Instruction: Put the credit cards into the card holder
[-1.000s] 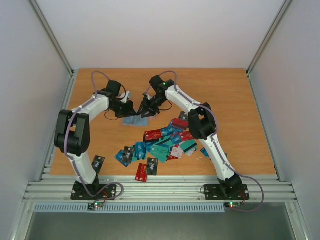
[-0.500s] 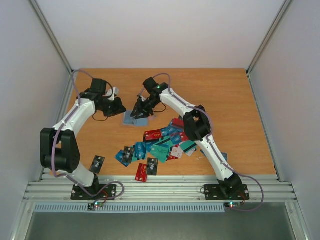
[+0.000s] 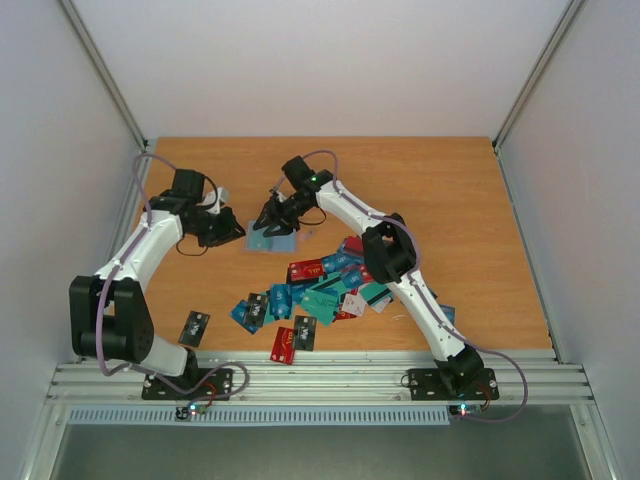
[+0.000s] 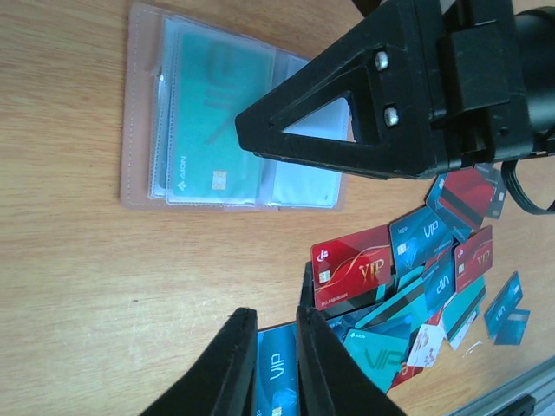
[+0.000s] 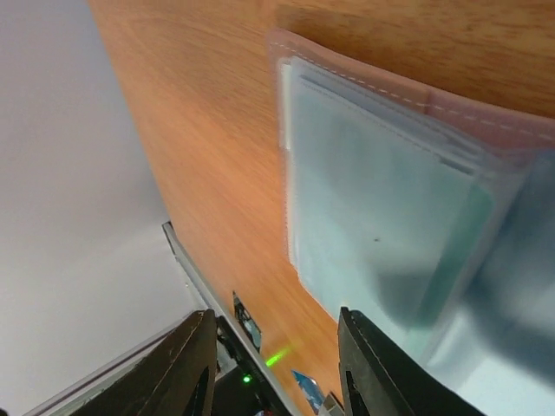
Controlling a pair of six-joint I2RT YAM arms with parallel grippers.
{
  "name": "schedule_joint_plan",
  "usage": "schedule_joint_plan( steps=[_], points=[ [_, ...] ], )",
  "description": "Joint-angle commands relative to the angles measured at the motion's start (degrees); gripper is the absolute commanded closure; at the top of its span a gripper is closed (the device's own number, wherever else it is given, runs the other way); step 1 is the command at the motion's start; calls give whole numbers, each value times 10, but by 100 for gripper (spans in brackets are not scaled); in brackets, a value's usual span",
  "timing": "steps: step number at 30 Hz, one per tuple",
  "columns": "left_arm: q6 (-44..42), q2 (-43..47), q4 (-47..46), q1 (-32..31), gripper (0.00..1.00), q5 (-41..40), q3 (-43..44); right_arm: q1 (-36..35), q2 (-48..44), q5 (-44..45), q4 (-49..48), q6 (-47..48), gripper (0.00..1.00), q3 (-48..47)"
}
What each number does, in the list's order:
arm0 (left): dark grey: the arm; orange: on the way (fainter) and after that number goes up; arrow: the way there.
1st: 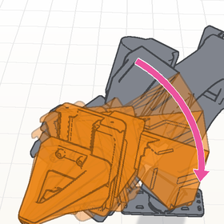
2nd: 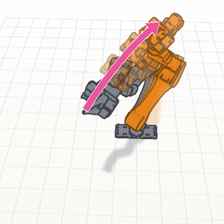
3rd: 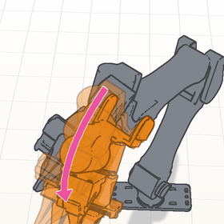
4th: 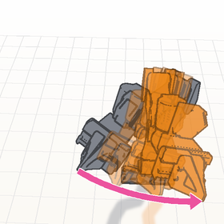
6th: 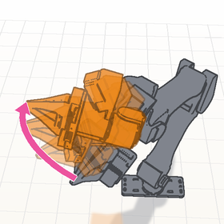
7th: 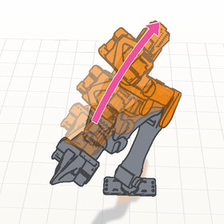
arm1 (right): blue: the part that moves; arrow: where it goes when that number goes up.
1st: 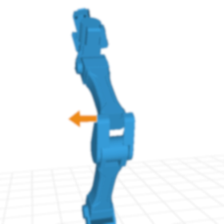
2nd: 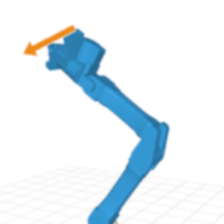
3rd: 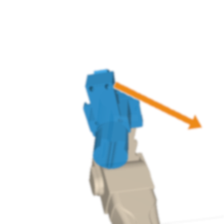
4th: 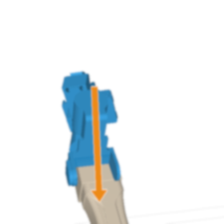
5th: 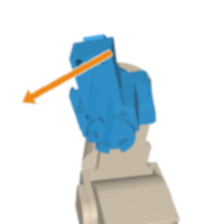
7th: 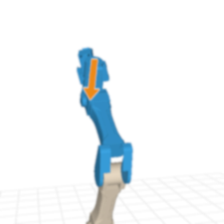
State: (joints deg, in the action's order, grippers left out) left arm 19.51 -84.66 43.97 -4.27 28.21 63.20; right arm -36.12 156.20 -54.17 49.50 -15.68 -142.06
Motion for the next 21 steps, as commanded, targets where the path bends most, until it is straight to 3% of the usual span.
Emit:
schedule_joint_plan(
  steps=[1, 9, 17, 21],
  points=[
    [-7, -1, -8, 5, 82, -17, 10, -6, 4, -32, -26, -15, 60, -35],
    [-36, -88, -36, 7, 63, -20, 41, 3, -103, 44, 78, 111, 59, 22],
    [-51, -184, -48, 7, 58, -23, 86, 44, -293, 103, 10, 143, 59, 315],
    [-45, -181, -30, 7, 58, -33, 91, 69, -390, 130, -16, 147, 59, 441]
  ],
)
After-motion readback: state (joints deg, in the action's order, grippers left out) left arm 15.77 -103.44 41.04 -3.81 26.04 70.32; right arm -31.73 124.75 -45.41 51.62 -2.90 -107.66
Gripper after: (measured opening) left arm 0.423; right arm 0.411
